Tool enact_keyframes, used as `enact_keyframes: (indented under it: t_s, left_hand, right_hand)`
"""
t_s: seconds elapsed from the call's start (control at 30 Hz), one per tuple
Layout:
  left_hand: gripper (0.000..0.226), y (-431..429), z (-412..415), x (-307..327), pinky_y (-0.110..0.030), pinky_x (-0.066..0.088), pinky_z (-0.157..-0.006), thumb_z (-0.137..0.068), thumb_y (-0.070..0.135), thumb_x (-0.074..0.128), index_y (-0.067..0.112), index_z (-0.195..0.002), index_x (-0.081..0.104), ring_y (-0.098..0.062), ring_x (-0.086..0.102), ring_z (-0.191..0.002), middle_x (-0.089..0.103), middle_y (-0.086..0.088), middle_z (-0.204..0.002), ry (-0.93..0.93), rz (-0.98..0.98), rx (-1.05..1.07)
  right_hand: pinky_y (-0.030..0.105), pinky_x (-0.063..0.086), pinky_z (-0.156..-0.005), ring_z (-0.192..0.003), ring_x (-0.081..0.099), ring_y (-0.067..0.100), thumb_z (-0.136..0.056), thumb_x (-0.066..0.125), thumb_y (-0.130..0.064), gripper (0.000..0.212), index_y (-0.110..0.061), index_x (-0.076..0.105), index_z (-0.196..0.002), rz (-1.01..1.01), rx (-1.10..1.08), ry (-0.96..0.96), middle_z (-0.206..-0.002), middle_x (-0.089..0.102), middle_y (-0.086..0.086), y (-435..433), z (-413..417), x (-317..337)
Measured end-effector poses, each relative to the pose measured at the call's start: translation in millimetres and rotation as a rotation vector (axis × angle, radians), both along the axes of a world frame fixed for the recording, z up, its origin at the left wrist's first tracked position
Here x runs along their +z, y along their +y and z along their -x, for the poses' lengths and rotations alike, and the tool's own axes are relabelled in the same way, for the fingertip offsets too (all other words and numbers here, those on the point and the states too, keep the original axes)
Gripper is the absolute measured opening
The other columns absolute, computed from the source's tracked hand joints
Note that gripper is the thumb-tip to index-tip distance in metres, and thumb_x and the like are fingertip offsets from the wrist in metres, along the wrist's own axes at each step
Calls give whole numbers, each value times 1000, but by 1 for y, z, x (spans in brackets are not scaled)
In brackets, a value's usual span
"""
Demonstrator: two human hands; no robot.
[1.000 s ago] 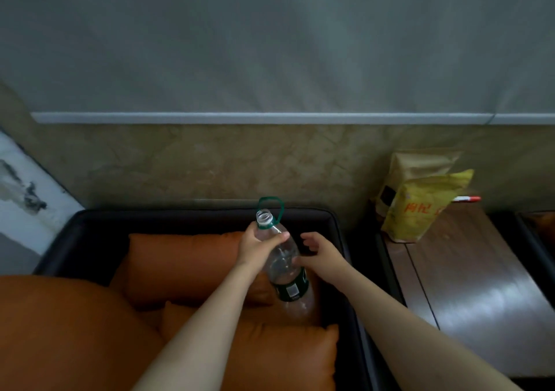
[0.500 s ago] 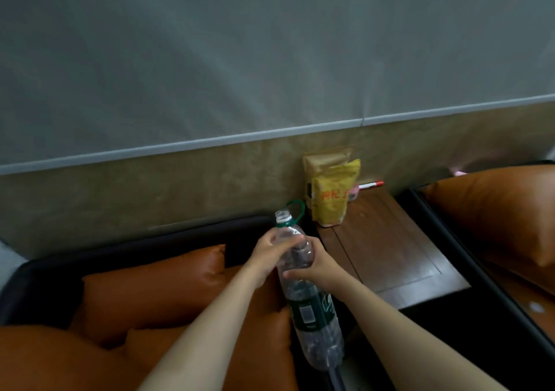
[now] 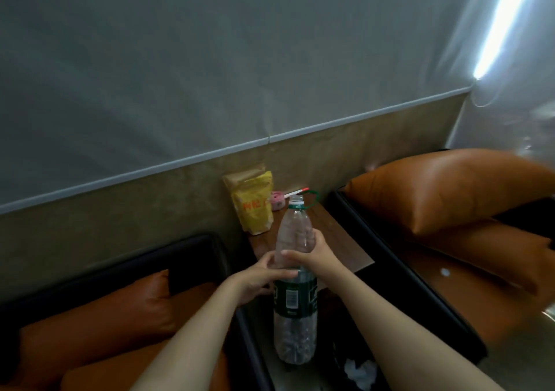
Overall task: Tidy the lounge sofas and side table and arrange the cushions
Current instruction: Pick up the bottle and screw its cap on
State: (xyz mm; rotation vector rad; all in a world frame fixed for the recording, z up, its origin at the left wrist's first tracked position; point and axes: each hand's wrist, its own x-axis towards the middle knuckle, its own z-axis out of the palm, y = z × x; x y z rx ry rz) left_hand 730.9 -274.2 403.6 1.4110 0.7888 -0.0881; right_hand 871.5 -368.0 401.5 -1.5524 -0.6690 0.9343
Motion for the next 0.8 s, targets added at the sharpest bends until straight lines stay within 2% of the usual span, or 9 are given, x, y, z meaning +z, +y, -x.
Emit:
enact_keyframes:
  t_s: [0.07, 0.1, 0.2, 0.27, 0.4, 0.57, 0.63, 0.7, 0.8]
  left_hand:
    - [87, -37, -31, 2, -31, 50, -83, -67, 27, 86, 27, -137, 35, -12, 57, -108, 57, 3, -125, -7, 37, -38]
    - [86, -55, -46, 2, -33, 52, -86, -68, 24, 86, 27, -137, 35, -14, 59, -108, 56, 2, -126, -12, 52, -52]
    - [106, -103, -90, 2, -41, 46, -103, -50, 37, 95, 28, -139, 37, -16, 58, -117, 58, 3, -130, -42, 14, -82]
    - [100, -142, -122, 5, -39, 47, -102, -48, 39, 94, 29, -133, 42, -15, 58, -116, 59, 3, -127, -77, -41, -91]
    - [94, -209, -173, -1, -43, 50, -99, -48, 41, 94, 26, -128, 48, -17, 63, -111, 65, -1, -122, -131, -78, -88]
    - [98, -260, -220, -4, -44, 53, -95, -41, 48, 95, 18, -125, 53, -20, 68, -102, 70, -4, -113, -121, -100, -136]
    - [86, -269, -234, 1, -35, 55, -89, -50, 41, 92, 17, -122, 52, -18, 68, -98, 69, -3, -110, -117, -125, -136]
    - [64, -270, -249, 0, -24, 55, -76, -66, 29, 88, 15, -118, 53, -14, 67, -94, 68, -1, -106, -126, -137, -130]
    - [60, -264, -266, -3, -27, 53, -76, -70, 32, 86, 14, -118, 55, -17, 67, -96, 69, -3, -108, -113, -142, -115]
  right_hand:
    - [22, 51, -76, -96, 60, 7, -69, 86, -14, 77, -15, 37, -129, -2, -46, 12, -107, 59, -6, -37, -29, 3]
    - [24, 52, -78, -99, 61, 10, -69, 86, -15, 78, -15, 37, -129, -3, -67, 14, -109, 59, -4, -57, -43, 4]
    - [28, 53, -83, -107, 61, 16, -68, 86, -17, 80, -16, 37, -131, -5, -110, 26, -116, 59, 0, -114, -80, 7]
    - [27, 54, -82, -107, 62, 17, -67, 88, -20, 81, -15, 38, -130, -18, -138, 45, -120, 60, 5, -154, -109, 9]
    - [44, 54, -94, -107, 66, 23, -42, 98, -43, 110, -11, 42, -132, 8, -153, 53, -121, 64, 12, -221, -156, 6]
    - [25, 55, -76, -99, 63, 15, -71, 86, -15, 80, -16, 36, -134, 63, -257, 86, -114, 59, 4, -293, -193, 13]
    - [25, 51, -82, -107, 57, 16, -74, 83, -22, 82, -22, 33, -138, 112, -290, 37, -122, 54, 4, -310, -211, 11]
    - [28, 44, -93, -115, 50, 18, -74, 82, -24, 82, -19, 36, -142, 179, -324, -18, -131, 49, 7, -322, -225, 7]
    - [28, 43, -93, -110, 49, 16, -76, 80, -12, 72, -13, 43, -139, 286, -345, -65, -136, 49, 11, -330, -242, -5]
